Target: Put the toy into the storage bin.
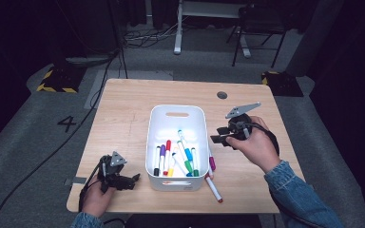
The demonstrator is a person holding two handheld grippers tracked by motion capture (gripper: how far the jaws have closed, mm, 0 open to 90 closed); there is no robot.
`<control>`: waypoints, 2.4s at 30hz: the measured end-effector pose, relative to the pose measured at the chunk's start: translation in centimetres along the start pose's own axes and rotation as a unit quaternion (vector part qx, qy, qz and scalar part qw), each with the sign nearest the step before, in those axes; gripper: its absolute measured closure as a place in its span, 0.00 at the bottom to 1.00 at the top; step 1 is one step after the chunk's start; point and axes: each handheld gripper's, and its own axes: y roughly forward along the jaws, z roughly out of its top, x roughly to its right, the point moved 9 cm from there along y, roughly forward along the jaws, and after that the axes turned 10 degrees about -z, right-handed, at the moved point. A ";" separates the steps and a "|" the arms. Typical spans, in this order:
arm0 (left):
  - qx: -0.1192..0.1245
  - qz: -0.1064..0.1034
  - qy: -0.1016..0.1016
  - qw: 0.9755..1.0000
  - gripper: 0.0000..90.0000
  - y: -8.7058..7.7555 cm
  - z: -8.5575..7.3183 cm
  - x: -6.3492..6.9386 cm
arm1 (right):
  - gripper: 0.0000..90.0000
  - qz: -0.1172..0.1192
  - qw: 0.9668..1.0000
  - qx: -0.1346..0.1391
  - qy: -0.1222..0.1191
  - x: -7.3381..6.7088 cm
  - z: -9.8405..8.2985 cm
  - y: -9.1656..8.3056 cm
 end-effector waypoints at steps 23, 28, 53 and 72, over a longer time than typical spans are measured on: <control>-0.001 0.000 0.001 1.000 0.00 0.0 0.0 0.0 | 0.61 -0.023 0.997 -0.073 0.028 2.5 -5.8 9.0; -0.001 0.000 0.001 1.000 0.00 0.0 0.0 -0.1 | 0.60 -0.018 0.996 -0.078 0.029 2.2 -6.6 10.1; -0.002 0.000 0.001 1.000 0.00 0.0 0.0 -0.1 | 0.85 -0.093 0.982 -0.146 0.072 5.1 -9.6 10.1; -0.004 -0.001 0.001 1.000 0.00 0.0 0.0 -0.1 | 0.85 -0.075 0.991 -0.095 0.058 4.3 -6.3 6.3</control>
